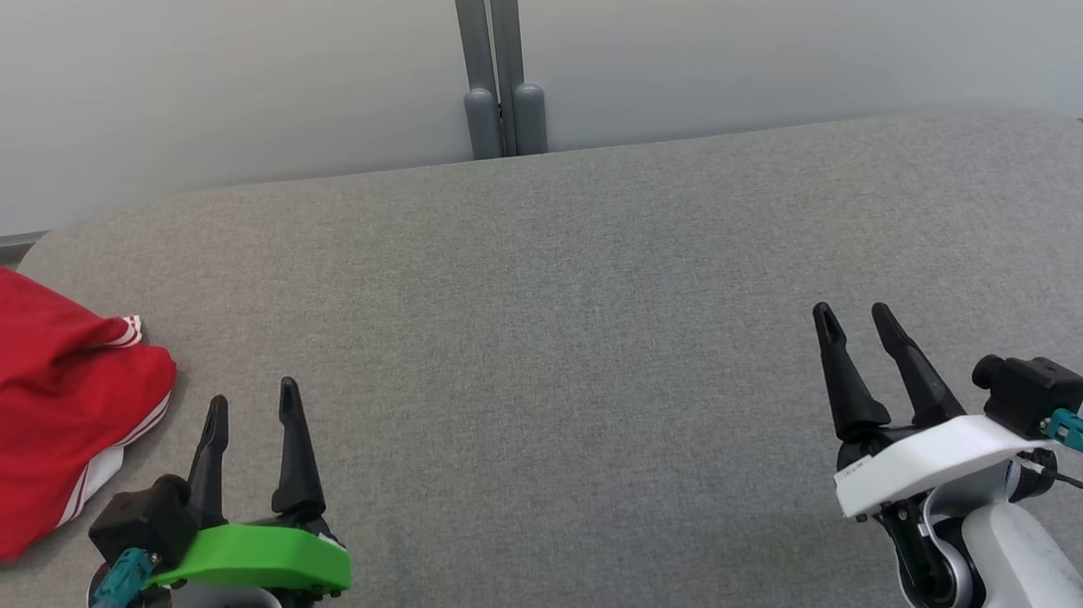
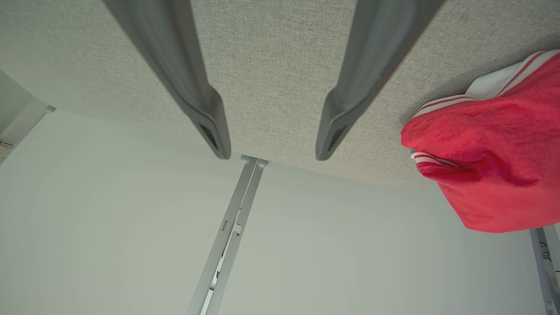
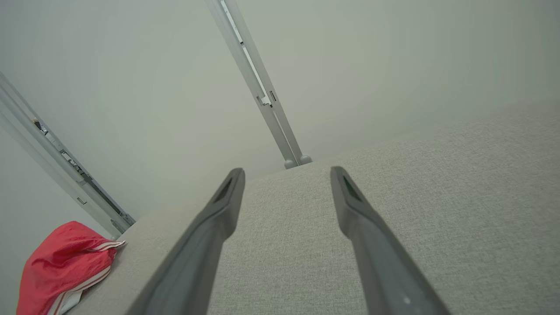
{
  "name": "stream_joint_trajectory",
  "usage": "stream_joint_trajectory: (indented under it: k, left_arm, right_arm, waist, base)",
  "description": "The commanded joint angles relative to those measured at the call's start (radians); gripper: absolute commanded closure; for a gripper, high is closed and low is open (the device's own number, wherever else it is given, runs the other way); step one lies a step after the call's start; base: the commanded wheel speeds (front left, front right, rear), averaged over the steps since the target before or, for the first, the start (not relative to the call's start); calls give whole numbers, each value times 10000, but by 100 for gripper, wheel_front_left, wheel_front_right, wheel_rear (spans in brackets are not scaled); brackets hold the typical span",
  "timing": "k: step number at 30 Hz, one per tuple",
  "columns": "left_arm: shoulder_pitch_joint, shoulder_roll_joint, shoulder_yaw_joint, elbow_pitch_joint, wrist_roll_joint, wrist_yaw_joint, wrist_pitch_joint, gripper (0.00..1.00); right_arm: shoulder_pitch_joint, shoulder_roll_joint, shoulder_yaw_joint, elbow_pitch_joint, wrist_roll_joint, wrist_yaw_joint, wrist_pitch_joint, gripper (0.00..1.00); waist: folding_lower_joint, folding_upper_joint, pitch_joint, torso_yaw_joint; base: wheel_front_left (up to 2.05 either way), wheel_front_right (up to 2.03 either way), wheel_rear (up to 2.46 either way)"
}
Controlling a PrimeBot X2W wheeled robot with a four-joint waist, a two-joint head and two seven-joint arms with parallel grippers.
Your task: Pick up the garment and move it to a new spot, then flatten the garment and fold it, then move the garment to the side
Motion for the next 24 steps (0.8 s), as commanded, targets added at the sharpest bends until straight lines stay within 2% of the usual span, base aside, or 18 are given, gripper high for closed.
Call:
stream_joint_trajectory:
  k: [1,24]
  left_arm:
    - [44,66,-20,-104,296,-1,-96,0]
    - [49,-90,-82,134,2028,-351,-583,0]
  right_arm:
    - [-187,-55,45,-40,-282,7,-99,0]
    - [-305,-34,241,284,-2060,8,-592,0]
  waist:
    - [-1,0,1,11]
    - [-1,0,22,143]
  base:
    - [0,0,0]
    - [0,0,0]
